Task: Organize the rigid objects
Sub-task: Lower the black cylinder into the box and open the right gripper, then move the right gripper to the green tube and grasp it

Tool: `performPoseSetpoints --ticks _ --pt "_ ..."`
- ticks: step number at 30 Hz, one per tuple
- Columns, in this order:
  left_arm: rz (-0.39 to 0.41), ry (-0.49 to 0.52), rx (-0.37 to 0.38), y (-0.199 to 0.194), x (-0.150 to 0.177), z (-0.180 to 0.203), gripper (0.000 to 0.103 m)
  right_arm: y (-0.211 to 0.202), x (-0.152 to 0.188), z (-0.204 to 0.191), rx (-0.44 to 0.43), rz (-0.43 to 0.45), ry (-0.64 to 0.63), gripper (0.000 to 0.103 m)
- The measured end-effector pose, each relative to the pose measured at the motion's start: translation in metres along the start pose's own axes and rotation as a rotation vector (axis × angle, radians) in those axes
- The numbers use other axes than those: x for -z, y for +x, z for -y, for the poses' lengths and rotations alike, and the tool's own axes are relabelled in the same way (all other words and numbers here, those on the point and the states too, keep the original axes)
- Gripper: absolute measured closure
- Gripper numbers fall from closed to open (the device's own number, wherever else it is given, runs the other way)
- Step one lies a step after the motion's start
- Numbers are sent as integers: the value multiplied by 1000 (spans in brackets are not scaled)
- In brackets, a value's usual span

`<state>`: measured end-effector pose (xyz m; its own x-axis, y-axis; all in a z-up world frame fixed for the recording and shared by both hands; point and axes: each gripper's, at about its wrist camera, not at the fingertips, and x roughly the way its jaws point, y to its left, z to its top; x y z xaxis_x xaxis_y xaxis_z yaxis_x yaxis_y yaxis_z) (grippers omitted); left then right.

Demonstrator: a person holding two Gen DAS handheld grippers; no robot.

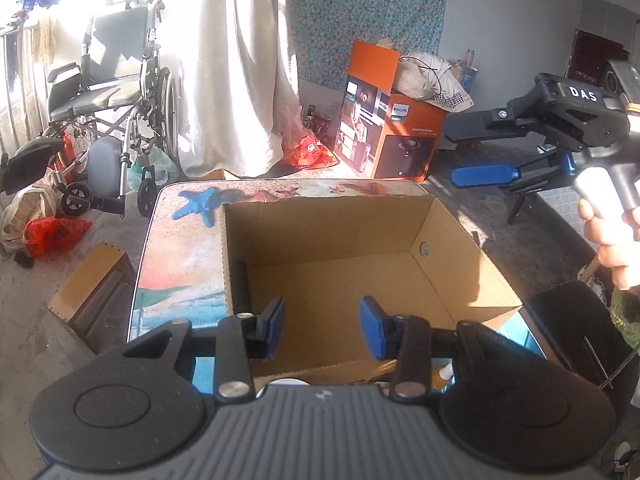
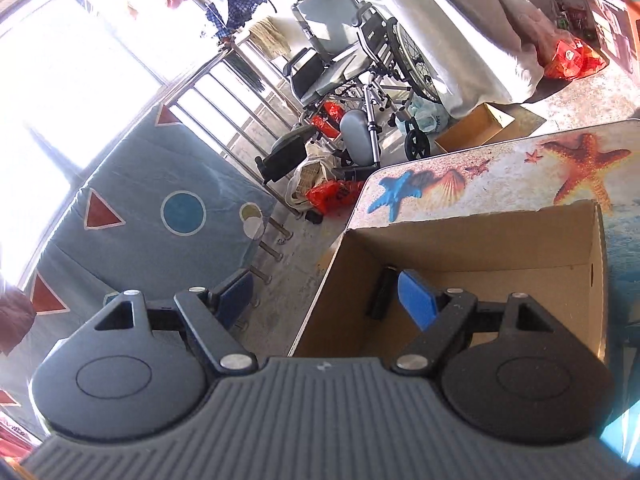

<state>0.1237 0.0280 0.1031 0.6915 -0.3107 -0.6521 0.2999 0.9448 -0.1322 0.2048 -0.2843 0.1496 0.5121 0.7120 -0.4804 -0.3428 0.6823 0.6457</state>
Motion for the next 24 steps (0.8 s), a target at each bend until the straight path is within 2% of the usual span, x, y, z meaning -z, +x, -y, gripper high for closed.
performPoseSetpoints --ticks 4,8,11,13,16,18,20,24 --pt "-17 12 68 -14 30 14 58 -62 47 -4 -15 80 -10 23" --pt "-72 41 132 -7 64 31 58 -86 109 7 0 105 29 23" --pt "-127 81 144 10 90 49 59 -69 160 27 36 70 101 32" --pt "-162 115 159 24 104 60 59 -53 188 42 80 39 155 46" --pt "-197 170 151 41 120 72 64 -31 228 61 121 -4 242 56" --pt "-205 224 118 51 129 82 65 -21 247 67 133 -16 277 57" --pt "-218 257 98 58 135 87 73 -13 259 69 135 -30 298 58" --pt "-242 272 80 68 140 88 77 1 267 64 160 -47 268 60"
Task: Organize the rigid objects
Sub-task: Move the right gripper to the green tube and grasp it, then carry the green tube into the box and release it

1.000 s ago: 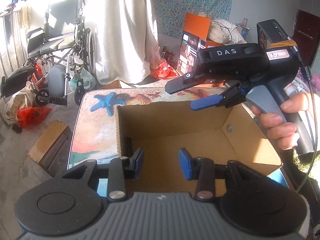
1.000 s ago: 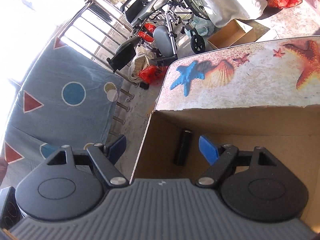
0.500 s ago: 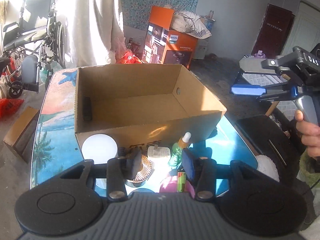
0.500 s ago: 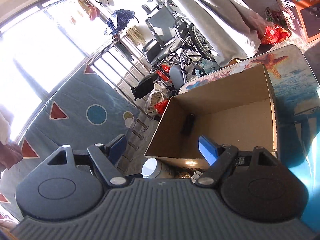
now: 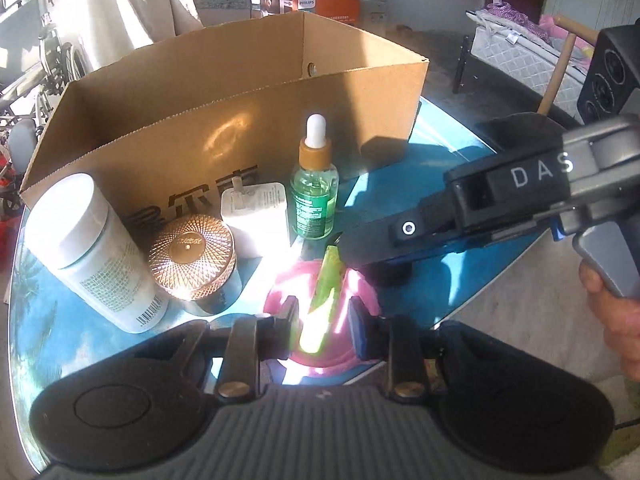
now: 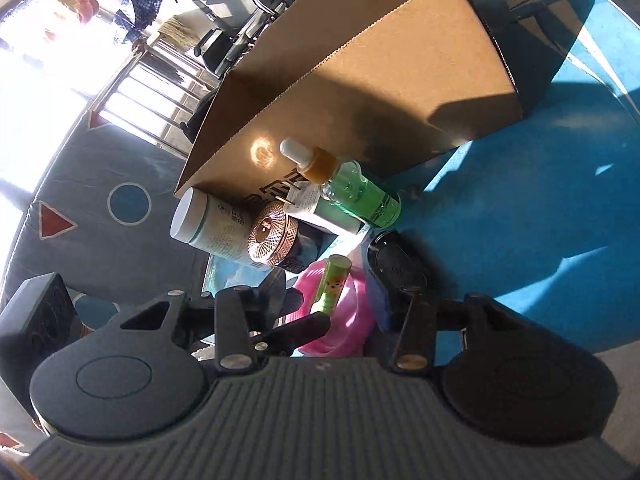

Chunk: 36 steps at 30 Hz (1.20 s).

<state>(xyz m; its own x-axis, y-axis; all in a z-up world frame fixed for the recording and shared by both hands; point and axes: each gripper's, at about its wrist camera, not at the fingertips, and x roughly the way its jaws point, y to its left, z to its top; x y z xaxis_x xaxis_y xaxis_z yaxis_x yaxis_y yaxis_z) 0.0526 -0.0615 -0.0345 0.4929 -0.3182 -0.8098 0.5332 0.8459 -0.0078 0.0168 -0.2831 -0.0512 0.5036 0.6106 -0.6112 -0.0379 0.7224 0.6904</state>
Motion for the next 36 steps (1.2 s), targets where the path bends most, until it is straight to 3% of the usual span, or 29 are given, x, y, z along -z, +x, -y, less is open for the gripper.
performPoseSetpoints --ticks 9,14,22,36 --pt "-34 47 -28 24 -4 8 81 25 -10 1 41 -18 -23 66" --pt "-8 78 -31 26 -5 12 87 31 -17 -1 42 -16 -36 68" --pt "41 116 -51 19 -1 17 87 35 -19 -2 35 -6 -51 81" --pt "143 120 -84 -16 -2 20 87 11 -18 -35 26 94 -163 82"
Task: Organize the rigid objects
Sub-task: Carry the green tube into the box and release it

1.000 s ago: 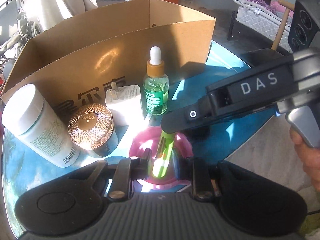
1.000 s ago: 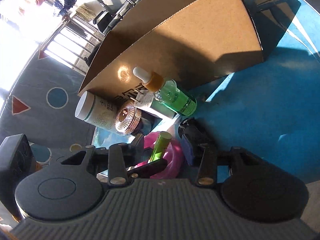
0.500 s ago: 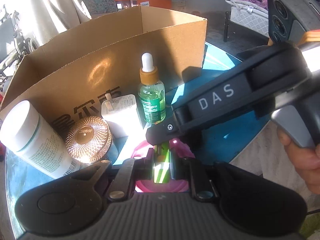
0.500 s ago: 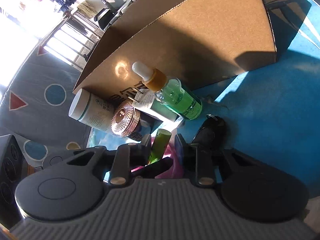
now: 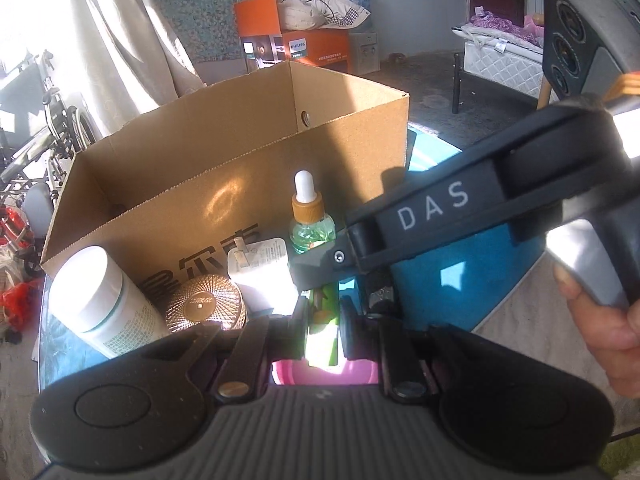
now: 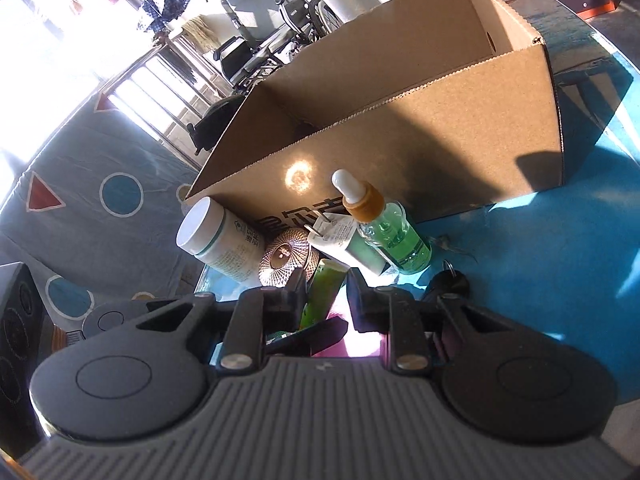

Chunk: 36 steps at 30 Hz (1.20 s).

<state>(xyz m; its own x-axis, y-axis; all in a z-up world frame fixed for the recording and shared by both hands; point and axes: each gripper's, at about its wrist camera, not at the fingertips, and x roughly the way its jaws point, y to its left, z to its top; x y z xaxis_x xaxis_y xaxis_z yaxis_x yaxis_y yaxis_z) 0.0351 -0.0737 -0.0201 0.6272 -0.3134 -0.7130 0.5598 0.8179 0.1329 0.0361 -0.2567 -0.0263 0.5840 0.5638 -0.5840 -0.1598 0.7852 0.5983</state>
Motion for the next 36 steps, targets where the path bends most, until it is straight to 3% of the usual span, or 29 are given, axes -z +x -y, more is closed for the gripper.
performPoseSetpoints --ticks 9,13,17,23,28,36 --pt "154 -4 -62 -49 -35 -9 87 -35 -33 -48 -87 122 -153 86" --pt "209 -5 -92 -66 -59 -20 87 -43 -64 -72 -128 152 -242 86" --pt "208 -41 -99 -69 -83 -39 87 -43 -106 -88 -167 136 -292 86" --pt "123 -117 -75 -44 -117 -81 87 -7 -170 -94 -199 9 -257 86" --pt "-26 -206 -34 0 -134 -127 87 55 -216 -82 -177 -166 -149 87" --pt "-253 -304 0 78 -141 -179 87 159 -239 -42 -105 -419 20 88"
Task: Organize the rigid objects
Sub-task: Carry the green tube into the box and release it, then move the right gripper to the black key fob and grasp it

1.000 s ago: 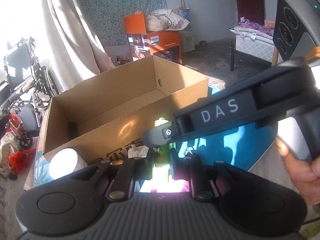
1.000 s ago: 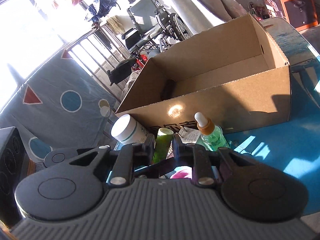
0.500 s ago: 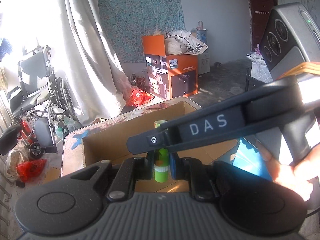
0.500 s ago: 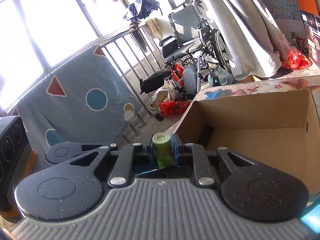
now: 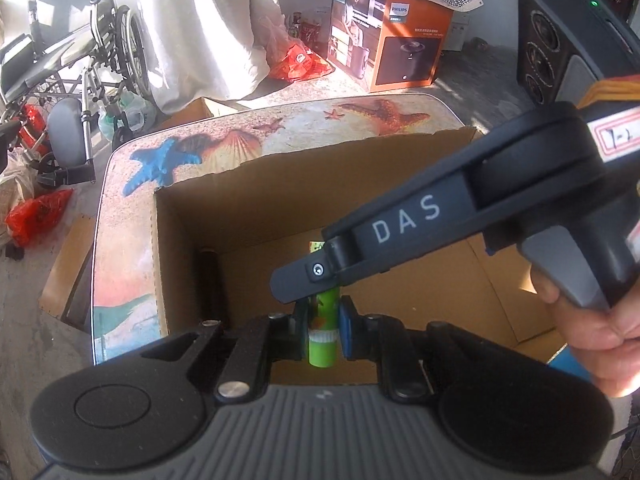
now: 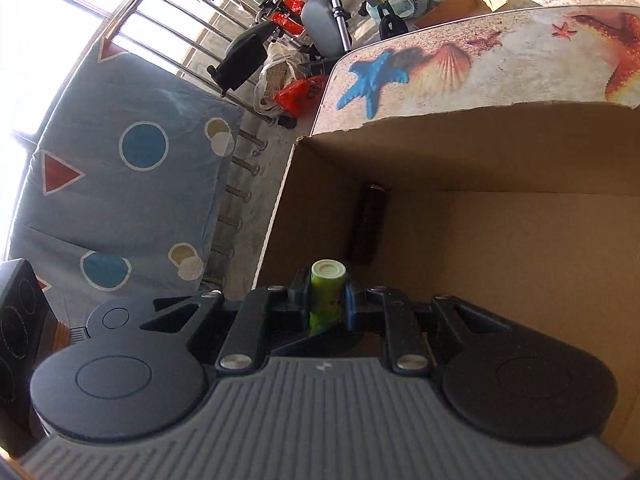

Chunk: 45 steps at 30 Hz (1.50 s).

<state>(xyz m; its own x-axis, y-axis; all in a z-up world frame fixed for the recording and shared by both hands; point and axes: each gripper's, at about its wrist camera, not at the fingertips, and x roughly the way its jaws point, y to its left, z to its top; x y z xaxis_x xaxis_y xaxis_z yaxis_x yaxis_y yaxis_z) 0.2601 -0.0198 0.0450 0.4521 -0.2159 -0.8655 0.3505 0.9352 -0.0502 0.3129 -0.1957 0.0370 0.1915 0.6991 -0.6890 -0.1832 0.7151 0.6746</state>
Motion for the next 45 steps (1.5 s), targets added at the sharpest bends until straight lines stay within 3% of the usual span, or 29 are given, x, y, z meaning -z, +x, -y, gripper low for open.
performPoseSetpoints --ticks 8,12,16,17,19,20,21,24,35,45 --pt "-115 -29 -62 45 -12 -17 85 60 -35 28 37 -134 54 88" --pt "-126 -38 -110 53 -14 -23 81 84 -46 33 79 -151 56 86" --pt "-116 -33 -108 50 -14 -23 80 101 -57 33 116 -125 32 83" --pt "-111 -27 -110 49 -15 -22 78 102 -59 32 115 -116 28 80" --pt "-98 -19 -116 45 -14 -20 75 100 -61 29 123 -95 27 51" --pt "-90 -16 -116 42 -14 -20 73 98 -62 28 130 -77 17 45" --pt "-83 -15 -115 39 -13 -19 71 95 -61 27 136 -65 5 38" --pt "-51 -21 -105 29 -13 -20 67 85 -62 23 139 -33 -11 33" --pt "107 -30 -74 -37 -8 -13 64 -2 -42 20 80 100 -24 33" --pt "315 -24 -28 -118 43 0 59 -127 37 4 41 291 -141 33"
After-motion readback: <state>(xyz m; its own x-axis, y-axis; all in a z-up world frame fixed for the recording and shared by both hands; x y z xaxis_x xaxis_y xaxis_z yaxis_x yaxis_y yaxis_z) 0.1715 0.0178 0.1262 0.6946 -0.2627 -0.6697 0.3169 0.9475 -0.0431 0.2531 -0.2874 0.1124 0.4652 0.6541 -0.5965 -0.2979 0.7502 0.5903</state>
